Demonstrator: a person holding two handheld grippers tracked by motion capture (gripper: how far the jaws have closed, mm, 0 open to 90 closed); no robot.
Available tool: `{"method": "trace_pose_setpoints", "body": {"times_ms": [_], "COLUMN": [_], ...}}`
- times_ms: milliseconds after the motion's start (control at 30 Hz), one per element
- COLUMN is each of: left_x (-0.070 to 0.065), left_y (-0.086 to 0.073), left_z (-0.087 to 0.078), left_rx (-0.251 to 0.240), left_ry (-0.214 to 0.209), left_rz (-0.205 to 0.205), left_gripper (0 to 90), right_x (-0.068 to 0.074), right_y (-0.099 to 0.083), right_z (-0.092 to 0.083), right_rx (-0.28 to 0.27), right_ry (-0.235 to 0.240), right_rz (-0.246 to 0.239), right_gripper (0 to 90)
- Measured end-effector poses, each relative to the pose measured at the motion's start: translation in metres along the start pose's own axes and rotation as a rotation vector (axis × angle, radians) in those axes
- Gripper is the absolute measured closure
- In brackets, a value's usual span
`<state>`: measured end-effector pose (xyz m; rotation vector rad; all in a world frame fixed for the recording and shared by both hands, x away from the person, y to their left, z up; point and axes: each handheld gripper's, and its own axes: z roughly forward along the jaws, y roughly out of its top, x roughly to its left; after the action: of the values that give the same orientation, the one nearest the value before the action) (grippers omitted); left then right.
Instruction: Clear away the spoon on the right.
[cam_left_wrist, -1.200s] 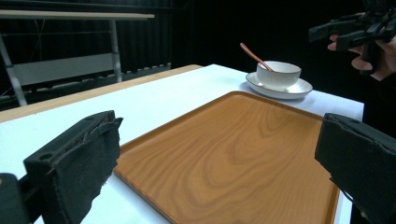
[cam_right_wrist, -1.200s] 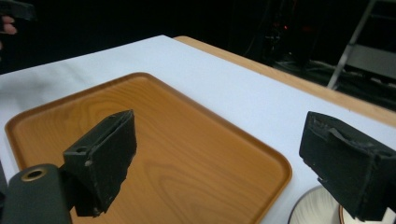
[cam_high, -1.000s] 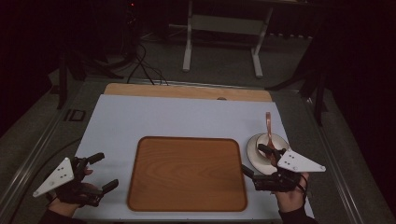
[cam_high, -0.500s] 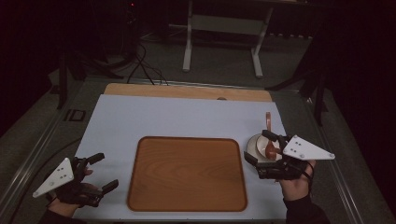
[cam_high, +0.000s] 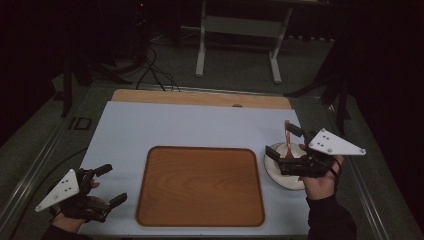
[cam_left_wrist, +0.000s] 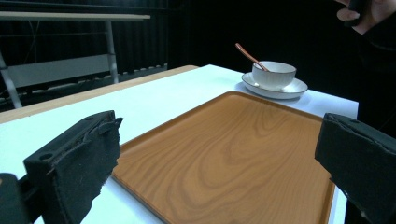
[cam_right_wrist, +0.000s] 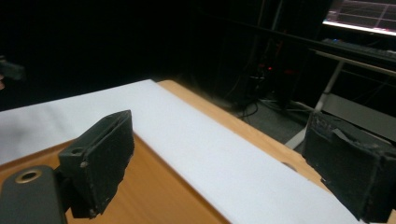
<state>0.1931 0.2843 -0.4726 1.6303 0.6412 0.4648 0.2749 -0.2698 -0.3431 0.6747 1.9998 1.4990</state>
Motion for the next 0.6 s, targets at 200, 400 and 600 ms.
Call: {"method": "trace_pose_setpoints", "body": {"times_ms": [200, 400, 600], "left_x": [0.000, 0.000, 0.001], "left_y": [0.000, 0.000, 0.000], "left_z": [0.000, 0.000, 0.000], "left_rx": [0.001, 0.003, -0.001], "left_ry": [-0.002, -0.002, -0.003], "left_rz": [-0.001, -0.002, -0.009], "left_gripper": [0.1, 0.1, 0.1], "right_x": [-0.014, -0.031, -0.044], "right_y": [0.004, 0.004, 0.002], "right_z": [0.005, 0.013, 0.018], "right_rx": [0.000, 0.027, 0.048], "right_ry": [-0.045, -0.105, -0.135], "right_rz": [0.039, 0.052, 0.071], "right_gripper": [9.1, 9.1, 9.2]}}
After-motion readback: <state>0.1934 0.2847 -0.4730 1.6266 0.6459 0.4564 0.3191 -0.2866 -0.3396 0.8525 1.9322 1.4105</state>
